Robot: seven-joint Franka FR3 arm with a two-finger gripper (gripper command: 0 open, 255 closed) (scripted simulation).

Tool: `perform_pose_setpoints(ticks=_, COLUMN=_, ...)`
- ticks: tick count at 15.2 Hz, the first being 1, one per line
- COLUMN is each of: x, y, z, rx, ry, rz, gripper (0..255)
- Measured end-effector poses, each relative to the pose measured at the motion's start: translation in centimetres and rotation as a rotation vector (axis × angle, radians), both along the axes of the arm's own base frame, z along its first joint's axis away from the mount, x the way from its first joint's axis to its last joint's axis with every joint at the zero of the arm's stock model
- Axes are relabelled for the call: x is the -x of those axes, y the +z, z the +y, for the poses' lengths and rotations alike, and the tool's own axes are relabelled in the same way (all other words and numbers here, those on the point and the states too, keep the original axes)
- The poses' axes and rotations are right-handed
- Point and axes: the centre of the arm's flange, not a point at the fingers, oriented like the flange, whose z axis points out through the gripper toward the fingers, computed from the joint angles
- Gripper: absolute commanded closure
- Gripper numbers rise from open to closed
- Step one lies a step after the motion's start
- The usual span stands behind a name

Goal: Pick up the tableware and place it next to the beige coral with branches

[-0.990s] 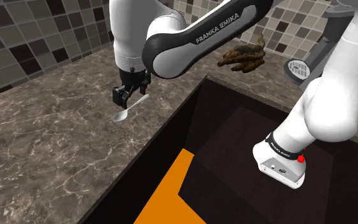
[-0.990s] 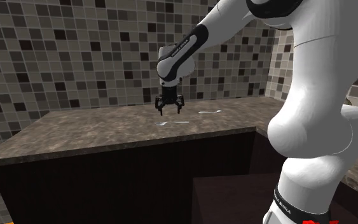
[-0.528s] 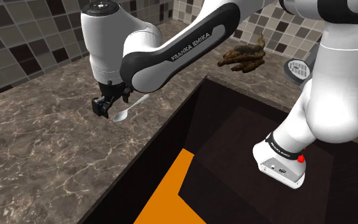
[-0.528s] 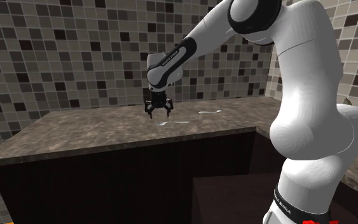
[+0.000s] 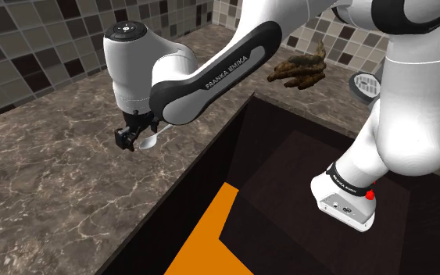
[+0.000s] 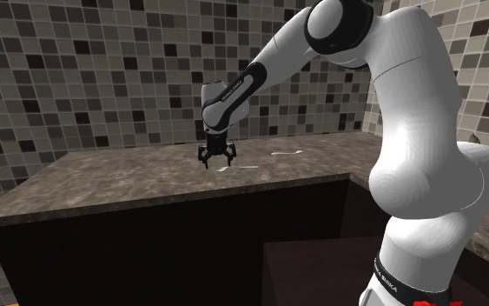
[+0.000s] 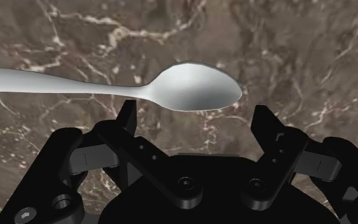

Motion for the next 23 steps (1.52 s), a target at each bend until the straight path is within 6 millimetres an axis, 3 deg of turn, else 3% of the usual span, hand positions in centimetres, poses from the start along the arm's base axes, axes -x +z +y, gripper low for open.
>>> perform_pose_setpoints(ticks=4, x=0.0, y=0.0, z=0.0, rx=0.000, ry=0.000, rz=0.000, gripper=0)
perform_pose_setpoints(ticks=5, x=0.0, y=0.0, z=0.0, rx=0.000, ry=0.000, rz=0.000, gripper=255)
perform_pose_setpoints(ticks=15, x=0.0, y=0.0, z=0.0, rx=0.000, ry=0.000, rz=0.000, gripper=255)
perform_pose_setpoints(ticks=23, x=-0.1, y=3.7, z=0.1, rx=0.000, ry=0.000, rz=-0.001, gripper=255)
